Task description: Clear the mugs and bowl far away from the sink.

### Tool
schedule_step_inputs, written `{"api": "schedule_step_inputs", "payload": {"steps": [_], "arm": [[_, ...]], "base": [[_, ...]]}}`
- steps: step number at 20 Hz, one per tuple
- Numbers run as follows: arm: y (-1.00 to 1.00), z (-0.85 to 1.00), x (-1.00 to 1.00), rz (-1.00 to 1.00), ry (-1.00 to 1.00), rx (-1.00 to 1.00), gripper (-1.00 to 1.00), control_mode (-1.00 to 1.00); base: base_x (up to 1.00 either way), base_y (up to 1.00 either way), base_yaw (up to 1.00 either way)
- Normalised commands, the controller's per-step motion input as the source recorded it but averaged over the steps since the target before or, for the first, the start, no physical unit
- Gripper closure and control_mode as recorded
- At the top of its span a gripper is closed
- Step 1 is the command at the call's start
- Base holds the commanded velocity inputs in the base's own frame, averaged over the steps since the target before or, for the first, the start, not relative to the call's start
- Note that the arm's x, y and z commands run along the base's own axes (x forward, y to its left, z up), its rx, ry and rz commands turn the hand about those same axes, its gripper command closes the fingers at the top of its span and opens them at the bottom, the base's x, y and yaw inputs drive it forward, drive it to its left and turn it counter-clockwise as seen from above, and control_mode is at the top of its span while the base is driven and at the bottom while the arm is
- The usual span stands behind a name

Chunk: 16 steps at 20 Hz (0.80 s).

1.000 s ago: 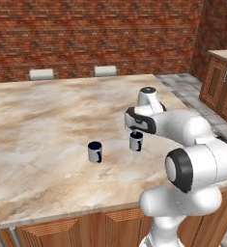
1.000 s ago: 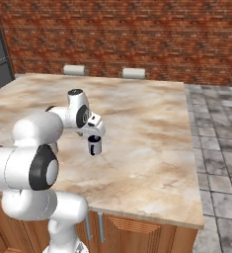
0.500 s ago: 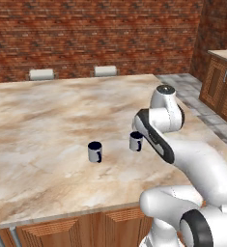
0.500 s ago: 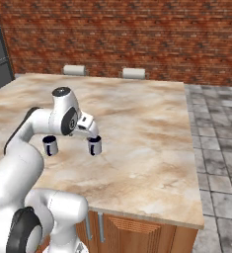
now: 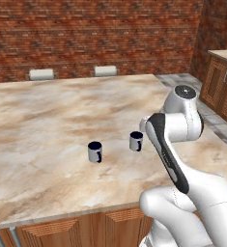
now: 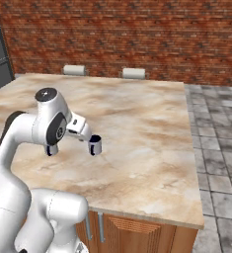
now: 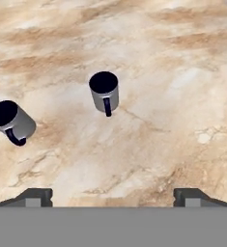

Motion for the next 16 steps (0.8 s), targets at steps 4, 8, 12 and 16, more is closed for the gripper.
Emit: {"api": "schedule_step_inputs", "payload": {"steps": [4,8,12,16], "arm": [[0.00,0.66,-0.46,0.00,0.01,0.00,-1.00,-1.00],[0.00,0.58,-0.37,0.00,0.03,0.00,-1.00,-1.00],[0.00,0.11,-0.52,0.00,-0.15,0.00,-1.00,-1.00],[0.00,0.01,-0.51,0.00,-0.13,0.01,-1.00,-1.00]], "base": [[0.00,0.00,0.00],[0.00,0.00,0.00],[0.00,0.00,0.00],[0.00,0.00,0.00]]}}
